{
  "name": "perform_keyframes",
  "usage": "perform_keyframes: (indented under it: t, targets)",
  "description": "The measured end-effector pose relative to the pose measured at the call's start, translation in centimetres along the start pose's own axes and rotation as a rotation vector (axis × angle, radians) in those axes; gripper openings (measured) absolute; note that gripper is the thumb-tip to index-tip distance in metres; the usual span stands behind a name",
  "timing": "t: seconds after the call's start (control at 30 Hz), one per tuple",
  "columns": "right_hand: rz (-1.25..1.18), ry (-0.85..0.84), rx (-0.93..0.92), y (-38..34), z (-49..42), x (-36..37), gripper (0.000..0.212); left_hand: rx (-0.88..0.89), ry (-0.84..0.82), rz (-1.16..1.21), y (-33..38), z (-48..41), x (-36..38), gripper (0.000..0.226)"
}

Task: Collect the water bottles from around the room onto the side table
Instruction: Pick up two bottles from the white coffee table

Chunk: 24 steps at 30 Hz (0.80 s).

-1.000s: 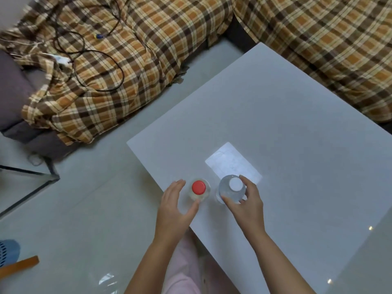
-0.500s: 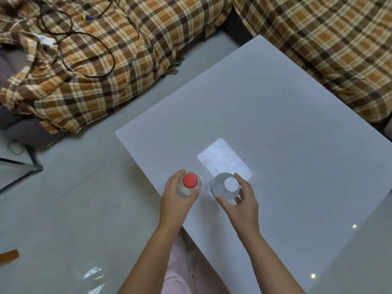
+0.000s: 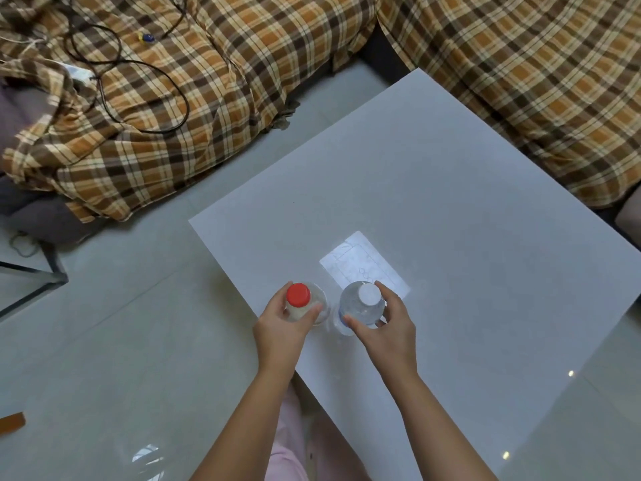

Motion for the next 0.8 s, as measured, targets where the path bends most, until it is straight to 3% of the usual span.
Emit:
perform_keyframes:
  t: [0.43,0.63,0.8]
  targets:
    - [0.066,-0.153,-0.162,-9.7,2.8,3.1,0.068,0.089,0.146,0.018,5.8,3.2,-9.9,0.049]
    - [0.13,-0.269,-0.271,-14.8,4.2,8.1,0.069,0.108,0.27,0.01,8.0,4.2,-17.5,0.051]
    - [0.137,-0.385,-0.335,-19.2,6.0,13.9,0.066,0.134,0.352,0.015,9.4,5.0,-24.7,0.034]
Point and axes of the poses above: each hand's wrist, its own z-axis away from the middle knuckle, its own x-axis out of the palm, y = z × x, the point moved 3 cm from there along -z, towards the middle knuckle, and after that the axes turned 7 degrees about -x, right-handed, at the moved point
